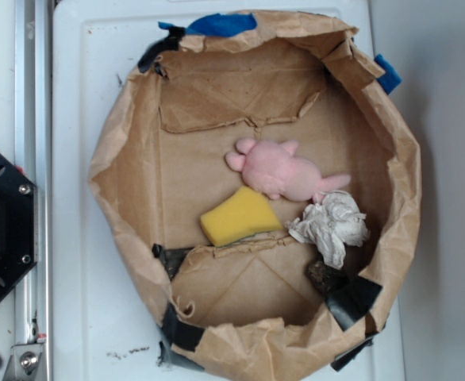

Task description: Grab the green sponge.

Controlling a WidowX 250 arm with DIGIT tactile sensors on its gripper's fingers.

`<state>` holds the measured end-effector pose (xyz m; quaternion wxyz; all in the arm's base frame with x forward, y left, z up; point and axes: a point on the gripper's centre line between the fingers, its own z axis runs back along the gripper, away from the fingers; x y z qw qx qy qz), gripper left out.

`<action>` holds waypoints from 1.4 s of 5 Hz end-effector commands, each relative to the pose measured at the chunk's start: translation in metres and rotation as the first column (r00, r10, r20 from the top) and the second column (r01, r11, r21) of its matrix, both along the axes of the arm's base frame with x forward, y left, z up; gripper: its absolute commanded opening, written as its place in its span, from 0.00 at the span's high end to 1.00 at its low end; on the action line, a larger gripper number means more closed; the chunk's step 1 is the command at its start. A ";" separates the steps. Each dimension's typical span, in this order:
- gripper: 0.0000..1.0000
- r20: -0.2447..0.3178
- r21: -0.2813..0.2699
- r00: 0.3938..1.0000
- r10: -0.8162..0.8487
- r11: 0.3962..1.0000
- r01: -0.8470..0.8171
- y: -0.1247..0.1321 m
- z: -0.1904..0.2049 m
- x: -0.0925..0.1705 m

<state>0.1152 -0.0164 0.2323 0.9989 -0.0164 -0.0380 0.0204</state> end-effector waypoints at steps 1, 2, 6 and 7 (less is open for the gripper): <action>0.00 0.029 -0.059 0.984 0.178 0.983 -0.176 -0.007 -0.004 0.061; 0.00 0.063 -0.109 0.943 0.326 0.942 -0.319 -0.007 -0.014 0.088; 0.00 0.061 -0.074 0.942 0.331 0.942 -0.326 -0.007 -0.043 0.116; 0.00 0.061 -0.074 0.942 0.331 0.942 -0.326 -0.007 -0.043 0.116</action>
